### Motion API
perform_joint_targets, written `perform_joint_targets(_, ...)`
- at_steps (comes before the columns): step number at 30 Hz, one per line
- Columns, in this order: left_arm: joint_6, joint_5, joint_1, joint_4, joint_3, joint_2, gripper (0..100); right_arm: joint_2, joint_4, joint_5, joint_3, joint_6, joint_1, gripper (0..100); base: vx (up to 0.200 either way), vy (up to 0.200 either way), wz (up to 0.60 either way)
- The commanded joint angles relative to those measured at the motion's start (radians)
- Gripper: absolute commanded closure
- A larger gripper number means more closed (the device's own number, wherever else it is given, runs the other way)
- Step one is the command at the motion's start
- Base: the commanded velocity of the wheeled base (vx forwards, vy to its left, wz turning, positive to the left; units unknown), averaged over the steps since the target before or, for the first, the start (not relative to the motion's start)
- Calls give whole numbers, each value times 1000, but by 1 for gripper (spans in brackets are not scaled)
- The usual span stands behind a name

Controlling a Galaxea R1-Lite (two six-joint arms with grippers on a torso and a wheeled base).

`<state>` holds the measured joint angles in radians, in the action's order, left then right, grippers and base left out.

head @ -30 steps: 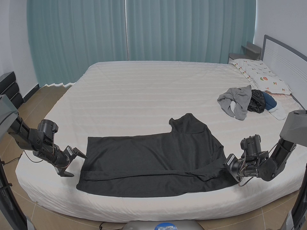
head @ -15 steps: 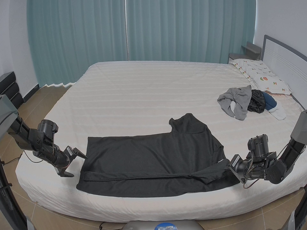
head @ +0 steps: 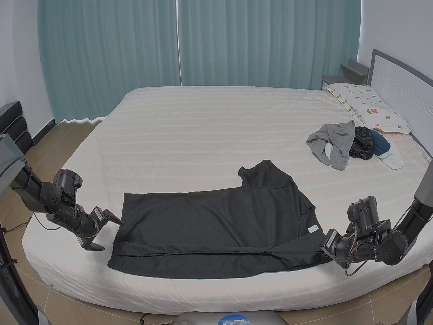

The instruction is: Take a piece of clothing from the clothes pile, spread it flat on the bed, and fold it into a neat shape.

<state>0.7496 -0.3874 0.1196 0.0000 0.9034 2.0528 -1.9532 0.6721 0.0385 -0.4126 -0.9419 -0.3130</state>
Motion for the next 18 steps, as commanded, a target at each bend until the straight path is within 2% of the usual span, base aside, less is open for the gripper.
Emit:
perform_joint_targets(1,1,1,0,0,0,1,0,-52,3,3,0,22,0,0,0,0,0)
perform_joint_targets(6,1,1,0,0,-1,0,0,-49,12,8,-37,26,40,0,0,0,0)
perform_joint_targets(9,1,1,0,0,-1,-2,0,-50,10,17,-97,37,98,0,0,0,0)
perform_joint_targets(13,-1,-1,-5,0,-4,-14,0,-64,12,100,-157,68,157,0,0,0,0)
perform_joint_targets(18,-9,1,-34,-2,-32,-29,0,-70,10,173,-212,68,181,0,0,0,0)
